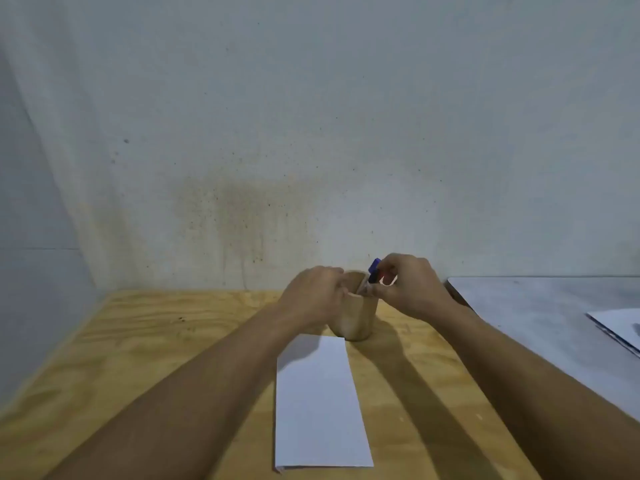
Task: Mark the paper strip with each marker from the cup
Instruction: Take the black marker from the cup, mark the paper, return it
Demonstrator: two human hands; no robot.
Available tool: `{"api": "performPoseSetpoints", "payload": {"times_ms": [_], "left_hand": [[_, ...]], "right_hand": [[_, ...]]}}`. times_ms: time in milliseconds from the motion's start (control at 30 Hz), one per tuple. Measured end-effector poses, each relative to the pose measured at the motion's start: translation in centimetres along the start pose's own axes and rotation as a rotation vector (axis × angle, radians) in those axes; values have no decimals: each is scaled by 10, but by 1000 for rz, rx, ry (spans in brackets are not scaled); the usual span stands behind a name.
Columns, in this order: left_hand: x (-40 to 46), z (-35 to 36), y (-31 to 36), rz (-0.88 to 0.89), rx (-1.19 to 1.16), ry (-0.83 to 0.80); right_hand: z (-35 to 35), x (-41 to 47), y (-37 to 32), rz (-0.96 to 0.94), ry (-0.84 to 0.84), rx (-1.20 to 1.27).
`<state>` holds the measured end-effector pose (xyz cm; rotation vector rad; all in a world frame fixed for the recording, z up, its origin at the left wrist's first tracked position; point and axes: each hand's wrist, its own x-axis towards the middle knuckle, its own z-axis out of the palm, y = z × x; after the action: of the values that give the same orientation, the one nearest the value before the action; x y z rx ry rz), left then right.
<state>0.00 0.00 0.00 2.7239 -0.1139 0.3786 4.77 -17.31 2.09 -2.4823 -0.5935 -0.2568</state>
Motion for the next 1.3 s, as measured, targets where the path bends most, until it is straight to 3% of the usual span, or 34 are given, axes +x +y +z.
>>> {"api": "performPoseSetpoints", "payload": {"times_ms": [233, 433, 533, 667, 800, 1100, 1300], "left_hand": [[-3, 13, -3, 8, -76, 41], [-3, 14, -5, 0, -63, 41], [-1, 4, -4, -90, -297, 103], [-1, -35, 8, -185, -713, 341], [-9, -68, 11, -127, -1114, 307], [-25, -64, -14, -108, -1073, 242], [-33, -62, -28, -309, -1085, 312]], "right_hand": [[19, 0, 7, 65, 6, 174], [-3, 10, -9, 44, 208, 362], [-23, 14, -23, -21, 239, 514], [-35, 5, -45, -113, 199, 528], [-27, -8, -52, -99, 64, 568], [-3, -15, -59, -76, -66, 612], [15, -17, -61, -137, 24, 386]]}}
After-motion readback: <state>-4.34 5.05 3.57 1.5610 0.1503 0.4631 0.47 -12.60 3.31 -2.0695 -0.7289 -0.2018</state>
